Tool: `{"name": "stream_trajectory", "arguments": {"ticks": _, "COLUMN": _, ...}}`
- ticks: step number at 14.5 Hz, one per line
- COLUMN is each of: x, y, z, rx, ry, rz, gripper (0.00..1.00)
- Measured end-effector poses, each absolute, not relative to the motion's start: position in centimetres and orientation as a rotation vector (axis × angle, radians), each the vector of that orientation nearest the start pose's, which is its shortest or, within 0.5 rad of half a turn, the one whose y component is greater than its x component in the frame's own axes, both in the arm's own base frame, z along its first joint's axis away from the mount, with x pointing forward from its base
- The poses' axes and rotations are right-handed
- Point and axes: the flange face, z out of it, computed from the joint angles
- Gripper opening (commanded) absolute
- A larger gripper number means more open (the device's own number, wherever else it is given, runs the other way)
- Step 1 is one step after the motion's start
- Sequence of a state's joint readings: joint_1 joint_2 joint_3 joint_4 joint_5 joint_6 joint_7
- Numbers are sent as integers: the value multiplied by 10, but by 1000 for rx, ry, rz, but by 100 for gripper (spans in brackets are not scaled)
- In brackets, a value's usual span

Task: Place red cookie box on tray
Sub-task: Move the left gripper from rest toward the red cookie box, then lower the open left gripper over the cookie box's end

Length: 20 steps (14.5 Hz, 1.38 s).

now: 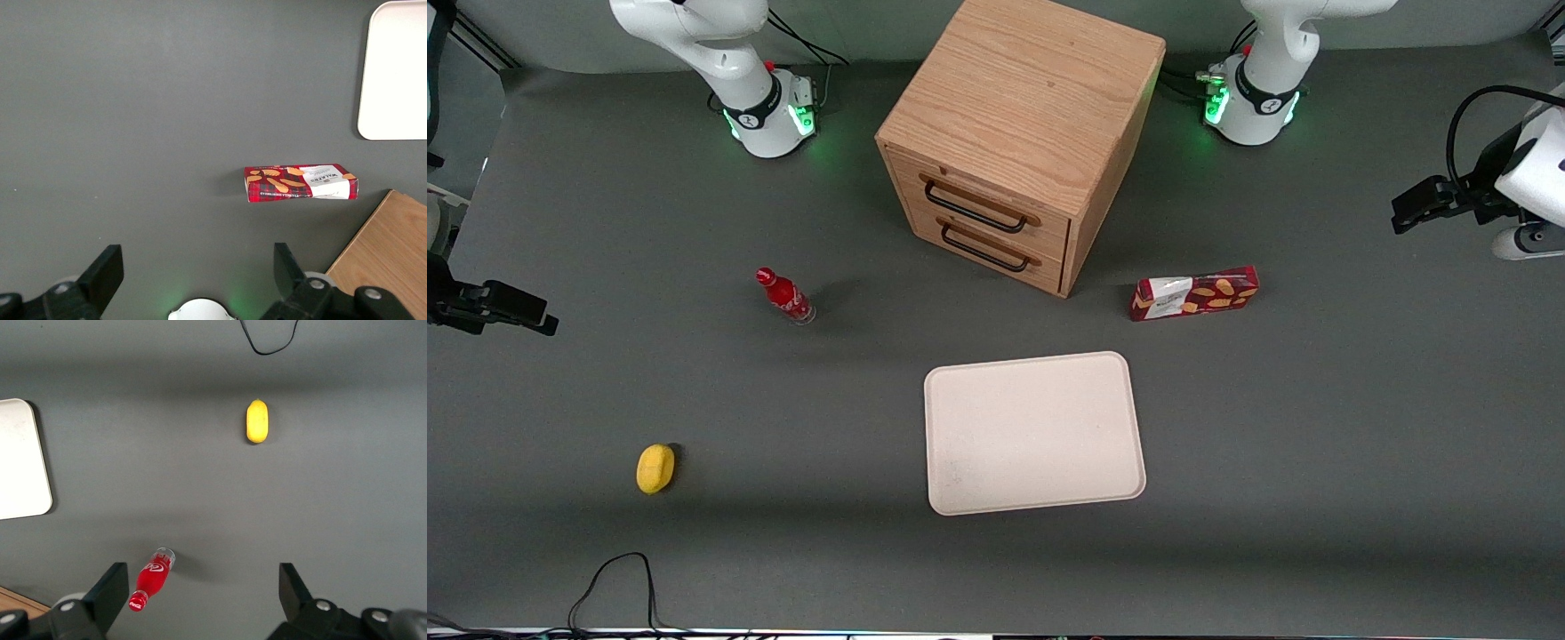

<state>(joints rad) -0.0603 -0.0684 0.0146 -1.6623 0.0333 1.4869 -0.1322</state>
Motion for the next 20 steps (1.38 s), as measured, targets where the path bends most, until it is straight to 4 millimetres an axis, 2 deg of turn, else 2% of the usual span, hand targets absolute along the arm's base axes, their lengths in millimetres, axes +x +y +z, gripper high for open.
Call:
{"name": "stream_trajectory", "arguments": {"ticks": 3, "x": 519, "y": -23, "z": 618, "rx": -3091, "ry": -126, "rz": 182, "gripper": 100}}
{"name": "stream_trajectory", "arguments": {"ticks": 5, "x": 511, "y": -42, "z": 622, "rx": -3084, "ry": -46, "rz": 244, "gripper": 100}}
{"name": "stream_trajectory", "arguments": {"ticks": 7, "x": 500, "y": -75, "z": 626, "rx": -3069, "ry": 181, "rz": 306, "gripper": 100}}
{"name": "stream_trajectory", "arguments": {"ticks": 8, "x": 489, "y": -103, "z": 630, "rx": -3042, "ry": 374, "rz": 345, "gripper": 100}}
{"name": "stream_trajectory", "arguments": {"ticks": 9, "x": 482, "y": -119, "z": 633, "rx": -3026, "ry": 474, "rz": 352, "gripper": 100}}
{"name": "stream_trajectory", "arguments": {"ticks": 11, "x": 463, "y": -154, "z": 648, "rx": -2966, "ry": 769, "rz": 312, "gripper": 100}}
{"name": "stream_trajectory", "arguments": {"ticks": 13, "x": 442, "y": -177, "z": 666, "rx": -2874, "ry": 1098, "rz": 258, "gripper": 100}}
{"name": "stream_trajectory", "arguments": {"ticks": 14, "x": 435, "y": -179, "z": 674, "rx": -2831, "ry": 1300, "rz": 236, "gripper": 100}}
{"name": "stream_trajectory", "arguments": {"ticks": 16, "x": 441, "y": -158, "z": 677, "rx": -2797, "ry": 1566, "rz": 195, "gripper": 100}}
{"name": "stream_trajectory", "arguments": {"ticks": 18, "x": 454, "y": -130, "z": 674, "rx": -2766, "ry": 1718, "rz": 157, "gripper": 100}}
{"name": "stream_trajectory", "arguments": {"ticks": 20, "x": 458, "y": -125, "z": 670, "rx": -2735, "ry": 1789, "rz": 147, "gripper": 100}}
